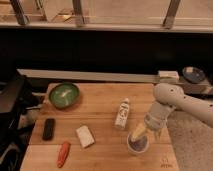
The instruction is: Place the ceramic cup in the ceramic bowl
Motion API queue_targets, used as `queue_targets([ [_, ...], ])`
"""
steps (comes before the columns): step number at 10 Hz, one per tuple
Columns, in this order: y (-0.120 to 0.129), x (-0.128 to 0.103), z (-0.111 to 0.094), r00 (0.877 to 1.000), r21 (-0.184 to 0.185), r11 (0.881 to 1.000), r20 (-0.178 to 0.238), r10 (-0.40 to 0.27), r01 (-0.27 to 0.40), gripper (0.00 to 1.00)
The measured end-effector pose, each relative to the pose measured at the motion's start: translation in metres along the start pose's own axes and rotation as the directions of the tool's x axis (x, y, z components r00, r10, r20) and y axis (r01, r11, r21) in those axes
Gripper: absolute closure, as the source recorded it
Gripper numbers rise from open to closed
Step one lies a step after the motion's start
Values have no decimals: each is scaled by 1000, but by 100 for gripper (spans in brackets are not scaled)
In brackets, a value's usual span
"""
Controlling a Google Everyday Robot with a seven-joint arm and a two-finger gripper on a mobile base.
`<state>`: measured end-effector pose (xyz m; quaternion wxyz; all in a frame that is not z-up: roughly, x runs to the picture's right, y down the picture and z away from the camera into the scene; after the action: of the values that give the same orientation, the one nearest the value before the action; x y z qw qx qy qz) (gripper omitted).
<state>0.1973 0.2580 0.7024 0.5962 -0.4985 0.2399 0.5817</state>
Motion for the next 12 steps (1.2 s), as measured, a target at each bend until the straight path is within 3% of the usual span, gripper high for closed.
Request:
queue_targets([
  [3,0,-5,5,1000,10,1000,-4,-19,19,49],
  [5,1,-8,2,1000,16,1000,5,-25,25,72],
  [7,3,-11,-2,1000,6,1000,16,16,-17,92],
  [9,8,-27,-19,995,-23,997,70,70,-69,100],
  [12,17,-62,-67,974,-70,992,198,114,-102,100],
])
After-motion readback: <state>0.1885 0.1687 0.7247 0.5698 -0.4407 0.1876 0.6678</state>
